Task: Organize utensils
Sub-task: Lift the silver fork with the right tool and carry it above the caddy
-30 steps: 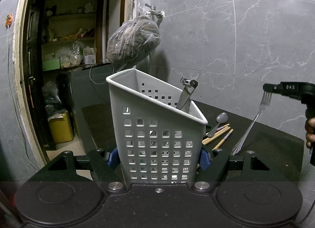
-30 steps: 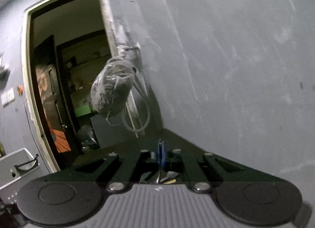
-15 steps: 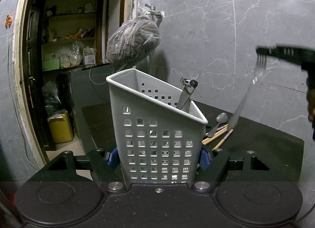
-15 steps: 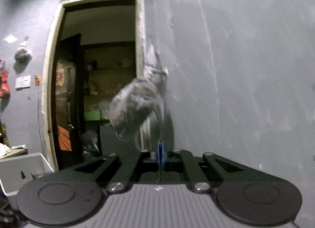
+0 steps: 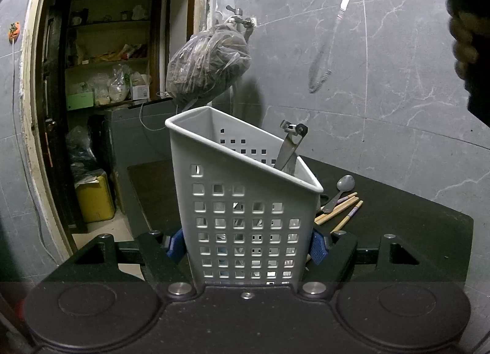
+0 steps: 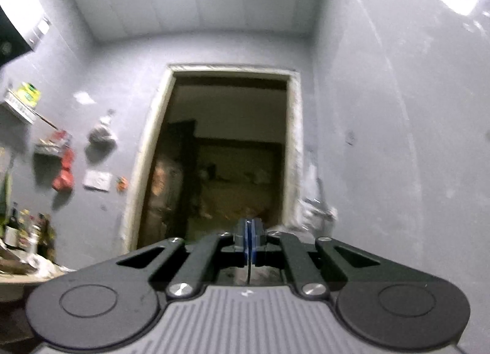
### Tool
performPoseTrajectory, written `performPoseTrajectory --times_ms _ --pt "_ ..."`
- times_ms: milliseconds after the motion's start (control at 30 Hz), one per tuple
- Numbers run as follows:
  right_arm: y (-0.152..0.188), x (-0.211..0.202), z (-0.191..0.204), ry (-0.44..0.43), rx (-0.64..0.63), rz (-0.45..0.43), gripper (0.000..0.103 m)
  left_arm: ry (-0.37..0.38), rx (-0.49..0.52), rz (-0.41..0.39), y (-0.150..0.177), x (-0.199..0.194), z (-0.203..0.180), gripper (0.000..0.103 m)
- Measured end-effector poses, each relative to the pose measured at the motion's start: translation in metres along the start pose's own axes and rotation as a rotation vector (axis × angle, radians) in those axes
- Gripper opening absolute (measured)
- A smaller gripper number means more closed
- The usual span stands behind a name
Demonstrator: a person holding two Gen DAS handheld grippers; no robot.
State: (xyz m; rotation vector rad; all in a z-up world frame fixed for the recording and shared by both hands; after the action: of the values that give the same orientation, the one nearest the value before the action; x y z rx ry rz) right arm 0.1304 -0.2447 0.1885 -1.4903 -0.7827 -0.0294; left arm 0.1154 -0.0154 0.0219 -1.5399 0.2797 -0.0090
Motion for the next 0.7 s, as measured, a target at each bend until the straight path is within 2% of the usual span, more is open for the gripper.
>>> performPoseTrajectory --times_ms 133,333,700 --pt "0.003 0.013 0.019 -0.081 0.02 0.008 0.003 0.001 0.0 0.0 0.0 0.0 0.0 0.076" --pt "0.024 0.022 0.045 -0.171 0.046 0.081 0.003 0.001 0.0 0.0 0.0 0.0 0.0 0.076" --pt "0.061 0.008 0.06 -0.205 0.059 0.176 0.003 -0.001 0.002 0.0 0.0 0.0 -0.001 0.076"
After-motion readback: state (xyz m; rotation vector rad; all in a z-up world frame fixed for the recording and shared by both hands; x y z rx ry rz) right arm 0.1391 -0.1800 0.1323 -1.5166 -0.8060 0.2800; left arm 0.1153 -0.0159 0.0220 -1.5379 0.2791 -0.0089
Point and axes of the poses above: each gripper's, at about its wrist camera, not at the fingertips, and x roughly the way its jaws point, z to its left, y to its underside, the point moved 1 cm from there along x, roughly the way its jaws point, and after that the axes turned 9 degrees about -z, right-handed, at the moved point
